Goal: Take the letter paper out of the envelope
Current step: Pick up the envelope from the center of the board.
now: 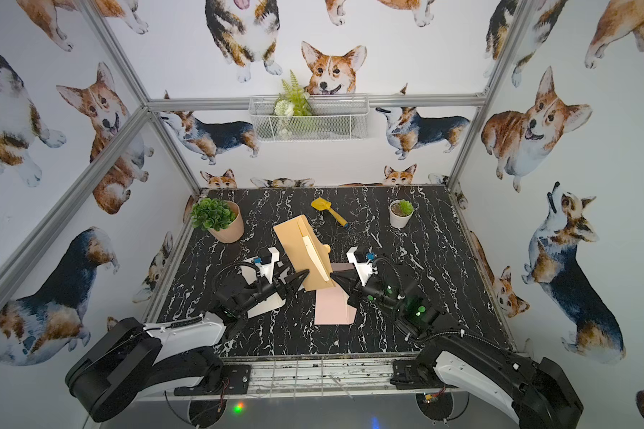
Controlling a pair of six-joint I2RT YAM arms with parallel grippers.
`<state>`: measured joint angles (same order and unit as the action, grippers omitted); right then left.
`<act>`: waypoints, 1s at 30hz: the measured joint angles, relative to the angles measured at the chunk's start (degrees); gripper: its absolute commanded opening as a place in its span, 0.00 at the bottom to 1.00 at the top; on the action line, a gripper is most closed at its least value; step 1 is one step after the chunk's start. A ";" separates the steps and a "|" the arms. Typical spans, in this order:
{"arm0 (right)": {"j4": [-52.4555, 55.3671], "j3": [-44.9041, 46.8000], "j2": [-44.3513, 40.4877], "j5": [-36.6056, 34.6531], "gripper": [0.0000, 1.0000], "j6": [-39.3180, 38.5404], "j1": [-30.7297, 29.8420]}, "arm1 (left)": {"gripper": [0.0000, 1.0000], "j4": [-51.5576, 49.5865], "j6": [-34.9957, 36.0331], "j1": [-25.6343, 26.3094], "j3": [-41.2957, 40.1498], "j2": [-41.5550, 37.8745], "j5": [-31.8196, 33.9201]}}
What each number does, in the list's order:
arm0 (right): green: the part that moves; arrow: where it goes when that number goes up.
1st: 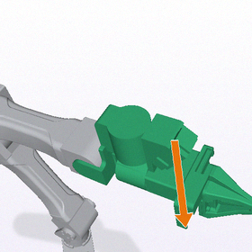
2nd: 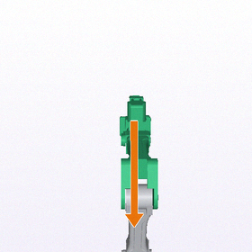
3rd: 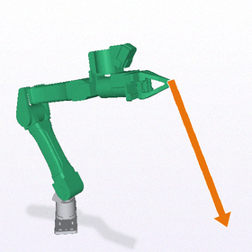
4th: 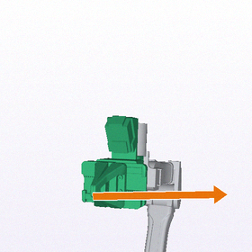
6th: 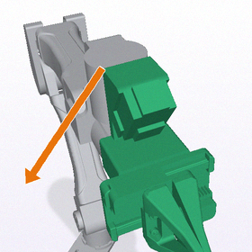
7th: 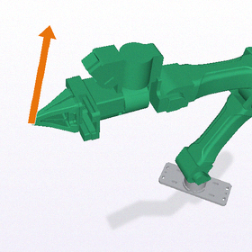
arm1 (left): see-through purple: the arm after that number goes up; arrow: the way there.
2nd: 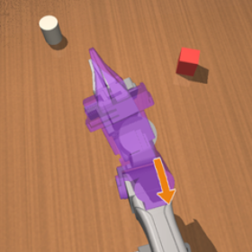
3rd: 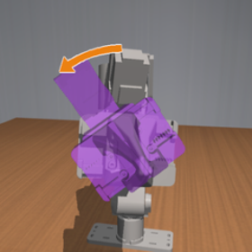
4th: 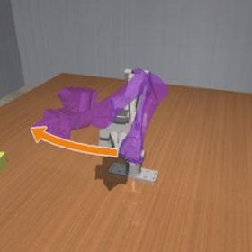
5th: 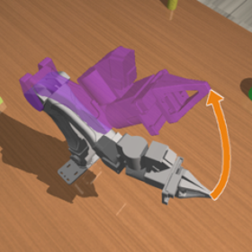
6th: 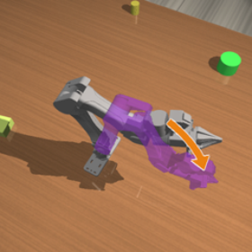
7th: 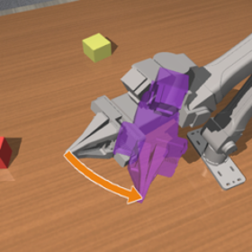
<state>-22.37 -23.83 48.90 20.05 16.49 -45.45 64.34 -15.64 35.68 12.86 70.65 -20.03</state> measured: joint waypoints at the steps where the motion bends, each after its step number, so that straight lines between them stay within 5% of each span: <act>1: -0.72 0.31 0.39 0.13 0.00 0.17 0.17 | 0.77 -0.02 -0.04 0.00 0.00 0.00 0.00; 11: -5.01 2.12 3.39 1.18 0.00 2.25 2.40 | 0.64 -0.02 -0.68 0.00 0.33 0.09 -0.02; 22: -6.16 2.99 3.78 1.38 0.00 3.17 3.10 | 0.20 -0.42 -1.51 -0.02 0.61 0.20 -0.17; 30: -7.02 3.08 4.74 1.33 0.00 3.32 3.19 | 0.00 -0.76 -2.56 -0.04 0.81 0.07 0.70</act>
<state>-29.39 -20.75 53.65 21.39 19.81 -42.26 63.57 -18.20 35.64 13.67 70.72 -19.33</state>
